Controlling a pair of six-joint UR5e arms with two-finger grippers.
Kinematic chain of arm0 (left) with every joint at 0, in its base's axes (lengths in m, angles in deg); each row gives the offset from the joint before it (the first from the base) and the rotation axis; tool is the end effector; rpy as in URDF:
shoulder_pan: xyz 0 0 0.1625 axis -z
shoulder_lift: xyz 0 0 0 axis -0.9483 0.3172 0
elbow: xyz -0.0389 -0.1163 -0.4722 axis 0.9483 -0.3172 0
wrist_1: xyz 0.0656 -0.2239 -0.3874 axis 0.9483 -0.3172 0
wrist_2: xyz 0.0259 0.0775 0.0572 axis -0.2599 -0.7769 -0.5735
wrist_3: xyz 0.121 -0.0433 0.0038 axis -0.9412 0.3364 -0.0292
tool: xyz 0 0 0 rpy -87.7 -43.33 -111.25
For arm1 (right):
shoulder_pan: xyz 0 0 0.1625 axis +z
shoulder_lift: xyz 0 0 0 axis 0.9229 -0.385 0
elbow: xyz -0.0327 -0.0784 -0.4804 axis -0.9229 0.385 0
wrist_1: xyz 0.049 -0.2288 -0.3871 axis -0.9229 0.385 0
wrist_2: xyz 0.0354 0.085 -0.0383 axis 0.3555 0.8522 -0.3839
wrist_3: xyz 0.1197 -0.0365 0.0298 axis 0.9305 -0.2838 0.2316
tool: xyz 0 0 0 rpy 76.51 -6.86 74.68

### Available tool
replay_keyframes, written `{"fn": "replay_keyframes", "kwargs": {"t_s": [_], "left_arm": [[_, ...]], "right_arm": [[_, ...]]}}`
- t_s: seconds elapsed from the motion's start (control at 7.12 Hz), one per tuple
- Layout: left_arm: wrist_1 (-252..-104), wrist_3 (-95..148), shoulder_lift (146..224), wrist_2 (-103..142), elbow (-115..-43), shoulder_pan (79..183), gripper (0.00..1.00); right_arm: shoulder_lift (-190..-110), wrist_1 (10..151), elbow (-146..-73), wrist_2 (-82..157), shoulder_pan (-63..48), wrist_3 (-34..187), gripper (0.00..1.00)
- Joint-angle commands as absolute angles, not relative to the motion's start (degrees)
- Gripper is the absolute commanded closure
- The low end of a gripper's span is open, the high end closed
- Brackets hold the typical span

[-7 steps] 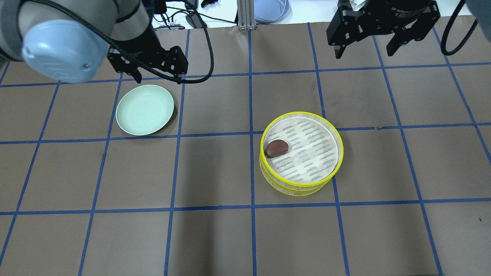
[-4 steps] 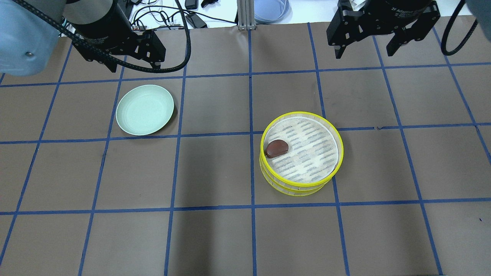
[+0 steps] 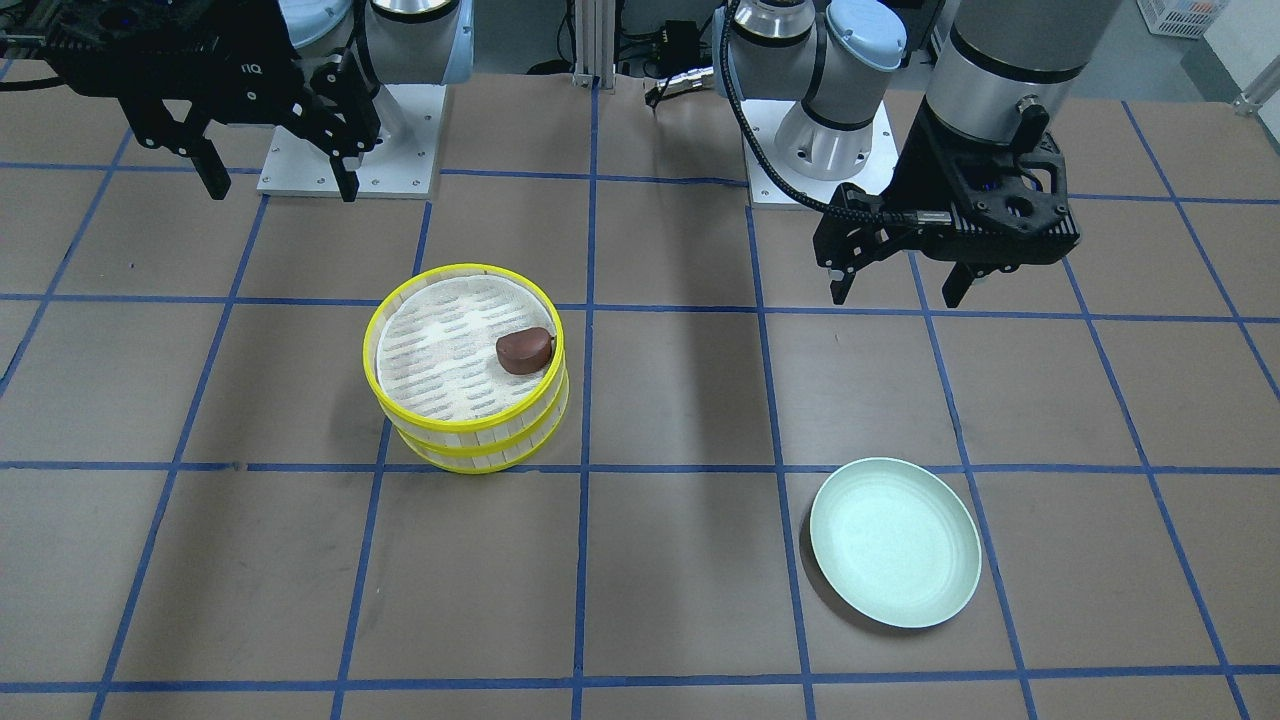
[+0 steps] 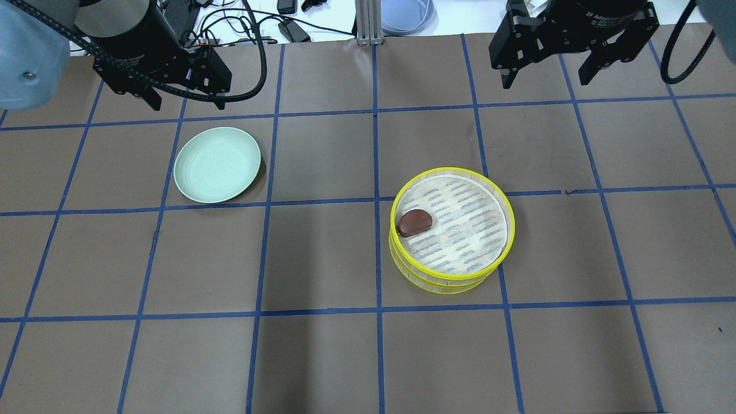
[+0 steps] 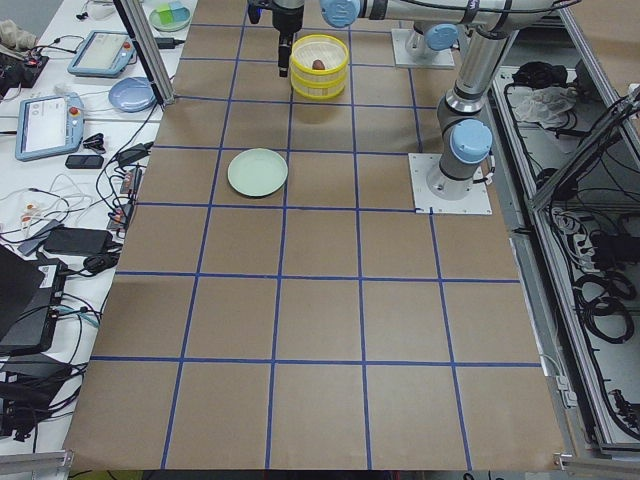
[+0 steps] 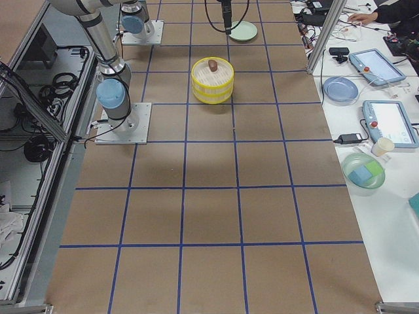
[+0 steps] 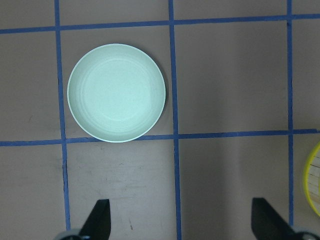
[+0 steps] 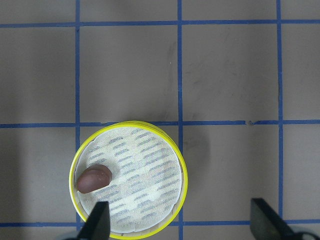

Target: Stack buns with steamer

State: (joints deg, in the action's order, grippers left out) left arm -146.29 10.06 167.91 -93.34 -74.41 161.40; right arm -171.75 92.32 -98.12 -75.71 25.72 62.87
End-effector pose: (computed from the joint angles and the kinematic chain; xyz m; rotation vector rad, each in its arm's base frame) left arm -0.1293 -0.5667 0.5436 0.0380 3.1124 -0.1730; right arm 0.1609 -0.5203 0.6131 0.0030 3.1289 -0.2333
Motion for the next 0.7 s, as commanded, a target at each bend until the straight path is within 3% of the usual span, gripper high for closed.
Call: {"fn": "replay_keyframes", "kwargs": {"t_s": [0.0, 0.56], "left_arm": [[-146.47, 10.49, 167.99, -93.28, -75.08, 161.68, 0.0], [-146.47, 11.98, 168.26, -93.1, -75.17, 161.85, 0.0]], "right_arm": [[-171.73, 92.34, -98.12, -75.65, 25.72, 62.87, 0.0], [-171.9, 91.73, -98.12, -75.91, 25.72, 62.87, 0.0]]}}
